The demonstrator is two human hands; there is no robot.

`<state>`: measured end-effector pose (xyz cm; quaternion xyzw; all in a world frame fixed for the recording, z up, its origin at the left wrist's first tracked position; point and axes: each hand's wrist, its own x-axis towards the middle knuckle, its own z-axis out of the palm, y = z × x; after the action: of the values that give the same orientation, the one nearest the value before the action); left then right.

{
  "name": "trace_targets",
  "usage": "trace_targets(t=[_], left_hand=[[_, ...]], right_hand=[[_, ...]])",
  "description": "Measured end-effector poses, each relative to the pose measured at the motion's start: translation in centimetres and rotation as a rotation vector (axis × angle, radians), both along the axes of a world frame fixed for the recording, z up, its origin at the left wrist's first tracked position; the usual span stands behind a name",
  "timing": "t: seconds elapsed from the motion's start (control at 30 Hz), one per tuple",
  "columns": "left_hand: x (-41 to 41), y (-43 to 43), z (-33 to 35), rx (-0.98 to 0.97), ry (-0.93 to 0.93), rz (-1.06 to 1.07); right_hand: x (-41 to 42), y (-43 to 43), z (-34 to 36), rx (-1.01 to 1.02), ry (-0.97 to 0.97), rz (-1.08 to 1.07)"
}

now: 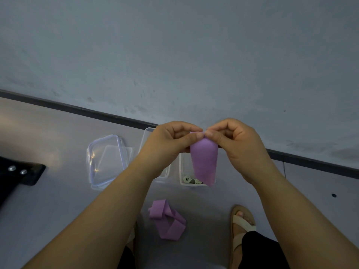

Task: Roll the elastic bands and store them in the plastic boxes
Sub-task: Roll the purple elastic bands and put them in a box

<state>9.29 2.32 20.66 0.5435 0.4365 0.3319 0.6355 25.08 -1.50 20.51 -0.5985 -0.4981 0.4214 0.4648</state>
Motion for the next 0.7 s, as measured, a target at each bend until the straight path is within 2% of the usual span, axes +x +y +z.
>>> trace_targets(t=[0.2, 0.5, 0.7], left_hand=[[-0.12, 0.11, -0.29, 0.069, 0.077, 0.040], [-0.12, 0.18, -0.25, 0.143, 0.132, 0.077], [0.03, 0.01, -0.13, 0.065, 0.071, 0.061]], right_hand=[[-0.14, 0.05, -0.16, 0.065, -0.039, 0.040], [-0.03, 0.16, -0.51, -0.011, -0.046, 0.003], [0.02, 0.10, -0.32, 0.006, 0.030, -0.025]])
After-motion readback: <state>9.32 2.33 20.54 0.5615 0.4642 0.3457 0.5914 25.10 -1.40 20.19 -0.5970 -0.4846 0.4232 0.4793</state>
